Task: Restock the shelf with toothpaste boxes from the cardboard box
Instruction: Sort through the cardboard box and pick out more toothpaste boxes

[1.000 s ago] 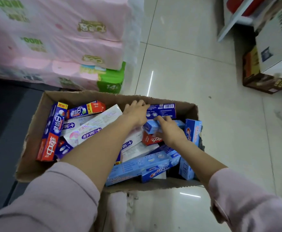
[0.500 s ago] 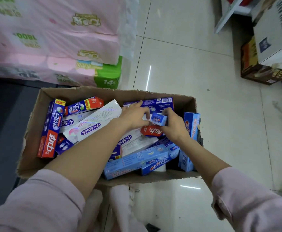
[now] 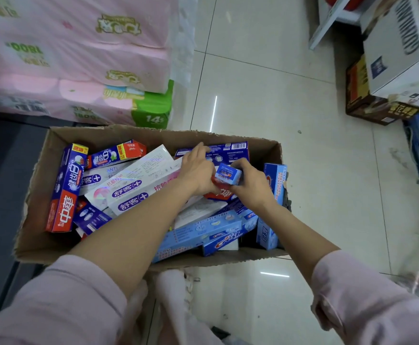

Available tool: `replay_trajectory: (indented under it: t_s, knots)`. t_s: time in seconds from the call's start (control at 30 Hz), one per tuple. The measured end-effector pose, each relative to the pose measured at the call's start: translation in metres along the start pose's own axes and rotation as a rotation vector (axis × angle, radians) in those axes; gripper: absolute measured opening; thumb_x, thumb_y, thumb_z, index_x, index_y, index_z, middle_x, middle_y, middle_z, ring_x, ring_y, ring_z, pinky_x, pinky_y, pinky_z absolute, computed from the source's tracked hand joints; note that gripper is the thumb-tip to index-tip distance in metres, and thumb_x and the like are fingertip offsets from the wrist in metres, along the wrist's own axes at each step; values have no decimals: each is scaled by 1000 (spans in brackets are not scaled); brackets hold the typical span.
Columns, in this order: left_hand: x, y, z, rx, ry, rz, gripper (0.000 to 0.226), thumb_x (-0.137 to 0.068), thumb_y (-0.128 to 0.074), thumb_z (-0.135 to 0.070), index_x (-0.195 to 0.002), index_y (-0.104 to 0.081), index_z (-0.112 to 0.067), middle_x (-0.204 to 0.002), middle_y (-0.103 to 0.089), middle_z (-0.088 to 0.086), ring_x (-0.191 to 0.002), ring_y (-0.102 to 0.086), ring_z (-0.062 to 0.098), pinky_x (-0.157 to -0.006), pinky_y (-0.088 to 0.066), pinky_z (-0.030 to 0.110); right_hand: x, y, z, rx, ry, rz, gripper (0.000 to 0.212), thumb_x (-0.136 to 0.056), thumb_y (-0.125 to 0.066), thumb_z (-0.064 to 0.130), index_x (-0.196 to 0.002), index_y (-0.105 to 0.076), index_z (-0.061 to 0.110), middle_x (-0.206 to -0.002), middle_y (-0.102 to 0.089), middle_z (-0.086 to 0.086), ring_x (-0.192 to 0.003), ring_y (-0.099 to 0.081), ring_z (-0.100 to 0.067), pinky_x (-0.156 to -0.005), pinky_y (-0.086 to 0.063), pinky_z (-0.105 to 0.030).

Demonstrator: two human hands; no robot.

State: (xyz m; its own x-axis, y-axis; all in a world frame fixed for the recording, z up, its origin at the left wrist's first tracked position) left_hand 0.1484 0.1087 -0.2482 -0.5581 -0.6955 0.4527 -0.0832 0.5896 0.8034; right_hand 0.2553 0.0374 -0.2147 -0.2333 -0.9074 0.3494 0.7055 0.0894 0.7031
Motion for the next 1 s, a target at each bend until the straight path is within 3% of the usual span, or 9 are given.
replay_trajectory:
  t_s: [0.07,0.17,0.33,0.47,0.6,0.7,0.83,0.93,1.0]
  knots:
    - [10,10,4,228,-21,-88,43,-76,-75,-35,-110,-65,-11,-145,-35,7,-138,-28,23,-110,-25,33,2,5,5,-29,-5,-23,35,-84,-70,21,-106,-43,17,-108,-63,-2,-89,-60,-10,-68,-51,-20]
    - [29,30,18,619,113,-165,39,-79,-73,-22,-113,-59,-10,-115,-60,6,-98,-57,15,-73,-44,23,7,13,18,-68,-13,-24,34,-86,-66,20,-112,-46,15,-115,-63,-5,-96,-63,-14,-72,-51,-22]
    - [76,83,22,754,127,-368,31,-81,-72,-21,-108,-61,-11,-101,-65,5,-84,-59,13,-68,-44,20,22,36,67,-44,83,-43,29,-86,-63,21,-112,-54,11,-111,-64,-10,-92,-61,-19,-77,-51,-31]
    - [139,140,21,849,138,-526,40,-80,-74,-25,-114,-57,-13,-106,-60,2,-94,-60,17,-76,-49,24,55,59,130,-190,149,-8,38,-90,-61,30,-117,-43,11,-109,-65,-8,-91,-64,-21,-77,-54,-40]
    - [215,204,27,887,167,-696,31,-80,-74,-20,-105,-57,-15,-97,-60,-2,-79,-59,8,-62,-46,11,92,75,205,-350,292,34,39,-90,-60,35,-123,-48,18,-104,-62,3,-88,-64,-14,-79,-56,-36]
    - [292,255,30,829,177,-827,32,-78,-76,-19,-103,-58,-14,-91,-61,-3,-73,-56,4,-61,-45,9,135,82,274,-447,454,95,29,-93,-57,29,-122,-51,28,-102,-63,9,-86,-64,-3,-76,-55,-21]
    - [408,315,30,732,200,-1022,29,-77,-76,-23,-98,-57,-17,-85,-61,-7,-70,-56,-1,-61,-45,8,192,86,362,-473,607,165,20,-92,-55,41,-109,-52,32,-103,-69,6,-91,-68,-15,-84,-55,-45]
    - [492,351,29,695,238,-1205,27,-79,-75,-24,-96,-55,-18,-83,-60,-9,-67,-54,-4,-56,-42,3,237,91,430,-481,737,187,25,-95,-53,32,-116,-52,18,-90,-66,11,-75,-65,5,-73,-55,-21]
    - [552,372,31,682,264,-1308,25,-81,-72,-22,-96,-54,-17,-85,-61,-6,-69,-56,1,-58,-43,6,272,94,478,-461,847,160,29,-94,-53,38,-117,-52,20,-93,-68,7,-82,-67,-1,-78,-56,-29]
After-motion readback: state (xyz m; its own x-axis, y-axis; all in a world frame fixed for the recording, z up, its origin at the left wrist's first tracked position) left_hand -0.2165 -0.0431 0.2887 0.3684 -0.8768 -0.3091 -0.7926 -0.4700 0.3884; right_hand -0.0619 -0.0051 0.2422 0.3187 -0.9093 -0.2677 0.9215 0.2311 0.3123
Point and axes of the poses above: each hand's wrist, its own x-axis away from the middle knuckle, its own y-axis out of the back of the hand, z = x × y, the point moved 5 cm from there along -x, towards the middle knuckle
